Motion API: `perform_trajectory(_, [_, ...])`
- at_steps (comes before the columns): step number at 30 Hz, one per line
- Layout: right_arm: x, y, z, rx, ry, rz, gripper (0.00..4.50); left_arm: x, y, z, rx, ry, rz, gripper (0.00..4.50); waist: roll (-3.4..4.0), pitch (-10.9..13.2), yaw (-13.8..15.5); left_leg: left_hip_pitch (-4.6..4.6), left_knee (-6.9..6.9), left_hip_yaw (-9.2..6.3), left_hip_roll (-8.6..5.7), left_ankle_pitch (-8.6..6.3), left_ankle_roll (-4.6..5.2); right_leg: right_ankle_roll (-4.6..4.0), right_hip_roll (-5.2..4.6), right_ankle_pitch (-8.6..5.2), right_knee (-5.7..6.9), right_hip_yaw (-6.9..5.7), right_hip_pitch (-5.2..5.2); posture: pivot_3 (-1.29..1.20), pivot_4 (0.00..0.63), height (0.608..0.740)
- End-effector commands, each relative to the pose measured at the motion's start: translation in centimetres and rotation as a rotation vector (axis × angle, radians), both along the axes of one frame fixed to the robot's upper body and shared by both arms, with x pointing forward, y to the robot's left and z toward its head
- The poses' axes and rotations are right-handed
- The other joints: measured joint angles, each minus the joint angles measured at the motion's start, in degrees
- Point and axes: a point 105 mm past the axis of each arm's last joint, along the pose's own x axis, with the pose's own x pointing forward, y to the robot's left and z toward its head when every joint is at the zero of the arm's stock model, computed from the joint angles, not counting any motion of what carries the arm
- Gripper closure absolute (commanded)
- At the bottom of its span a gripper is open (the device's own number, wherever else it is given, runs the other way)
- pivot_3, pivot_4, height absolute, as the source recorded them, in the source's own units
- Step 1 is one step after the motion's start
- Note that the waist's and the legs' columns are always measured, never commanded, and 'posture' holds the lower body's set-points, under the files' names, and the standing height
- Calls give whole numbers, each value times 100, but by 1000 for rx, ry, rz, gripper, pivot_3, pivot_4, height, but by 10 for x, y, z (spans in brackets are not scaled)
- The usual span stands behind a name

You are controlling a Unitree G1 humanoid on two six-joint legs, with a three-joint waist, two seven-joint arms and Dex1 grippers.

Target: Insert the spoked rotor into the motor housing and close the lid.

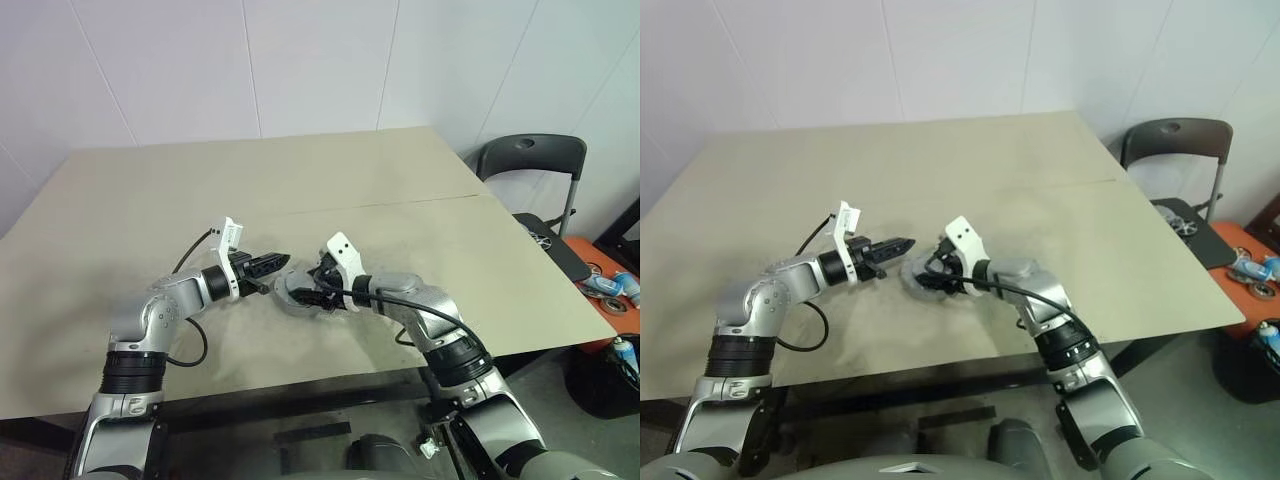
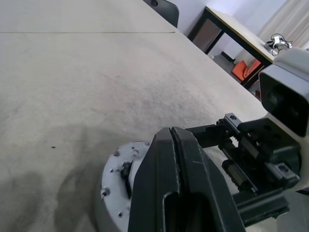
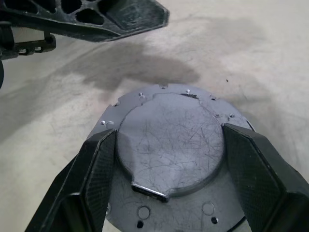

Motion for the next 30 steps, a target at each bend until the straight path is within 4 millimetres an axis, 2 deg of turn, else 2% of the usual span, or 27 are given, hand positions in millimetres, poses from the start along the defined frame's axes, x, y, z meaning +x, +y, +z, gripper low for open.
perform_trajectory(1, [-2,-10,-26,-89,28,-19,1447,2,-1,15,-10,-57,-4,4500,0,0,-5,5,0,0,0,0,0,0,0,0,1,0,3,0,0,740])
perform_trajectory(13, [2,-20,-28,-91,30,-20,1447,1,-2,15,-6,-56,-4,4500,0,0,10,75,-1,0,5,0,-1,-1,2,-1,0,5,61,0,0,740])
perform_trajectory(18, [4,-36,-33,-125,27,-36,1447,2,-2,16,-6,-60,-4,4500,0,-1,48,72,-1,0,2,-1,-1,-1,-3,-1,-4,8,62,0,0,740])
perform_trajectory(30, [-3,-13,-36,-100,-22,-23,1447,3,-7,17,-11,-60,-19,4500,0,0,23,74,-5,-1,4,-1,-2,-1,-1,-1,-7,9,61,0,0,740])
